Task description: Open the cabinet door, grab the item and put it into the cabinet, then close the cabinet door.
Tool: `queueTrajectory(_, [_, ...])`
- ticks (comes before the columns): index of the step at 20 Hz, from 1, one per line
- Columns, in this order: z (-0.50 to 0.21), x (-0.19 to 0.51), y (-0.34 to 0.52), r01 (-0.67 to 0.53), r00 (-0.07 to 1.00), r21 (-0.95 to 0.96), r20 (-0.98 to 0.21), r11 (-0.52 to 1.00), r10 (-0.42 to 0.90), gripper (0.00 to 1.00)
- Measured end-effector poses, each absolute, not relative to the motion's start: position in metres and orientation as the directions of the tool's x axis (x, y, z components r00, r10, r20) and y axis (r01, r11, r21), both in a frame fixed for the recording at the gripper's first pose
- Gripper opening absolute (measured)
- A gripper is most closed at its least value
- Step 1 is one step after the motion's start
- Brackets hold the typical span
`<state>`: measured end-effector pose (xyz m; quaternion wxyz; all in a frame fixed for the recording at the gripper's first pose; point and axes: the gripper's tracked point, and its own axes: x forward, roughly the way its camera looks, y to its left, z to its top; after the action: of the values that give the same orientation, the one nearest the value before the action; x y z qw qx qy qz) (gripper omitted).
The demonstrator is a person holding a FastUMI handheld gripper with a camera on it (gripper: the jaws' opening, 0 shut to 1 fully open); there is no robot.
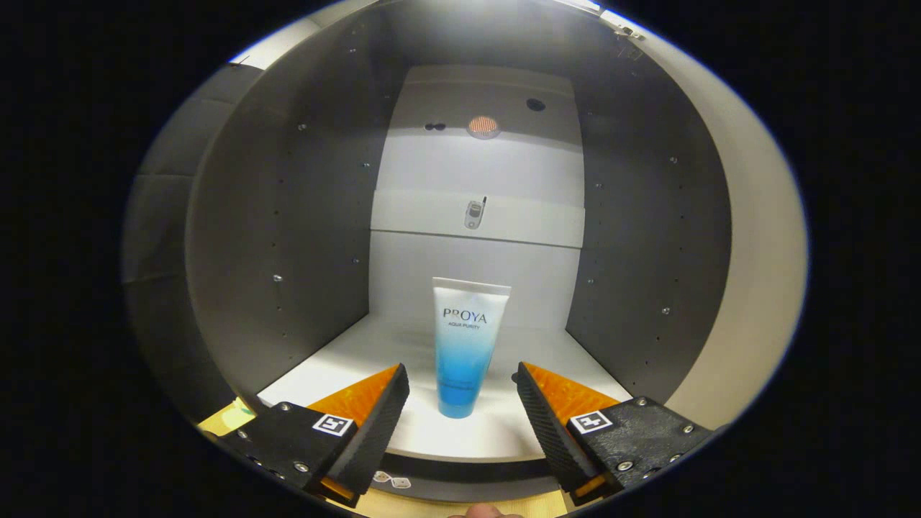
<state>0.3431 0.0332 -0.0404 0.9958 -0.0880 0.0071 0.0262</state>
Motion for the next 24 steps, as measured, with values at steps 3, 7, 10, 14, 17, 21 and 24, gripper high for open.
queueTrajectory(3, [-0.034, 0.308, 0.037, -0.072, 0.997, -0.152, -0.006, 0.986, 0.072, 0.93])
queueTrajectory(7, [-0.015, 0.253, 0.045, -0.089, 0.995, -0.135, 0.034, 0.987, 0.095, 0.94])
queueTrajectory(10, [-0.001, 0.206, 0.05, -0.088, 0.992, -0.117, 0.078, 0.989, 0.098, 0.94])
queueTrajectory(14, [-0.002, 0.146, 0.055, -0.098, 0.99, -0.076, 0.095, 0.992, 0.105, 0.94])
queueTrajectory(17, [-0.007, 0.102, 0.054, -0.106, 0.99, -0.066, 0.09, 0.992, 0.112, 0.94])
queueTrajectory(21, [-0.017, 0.042, 0.049, -0.153, 0.986, -0.036, 0.055, 0.988, 0.155, 0.94])
queueTrajectory(24, [-0.023, 0.006, 0.031, -0.157, 0.987, -0.039, 0.015, 0.987, 0.158, 0.94])
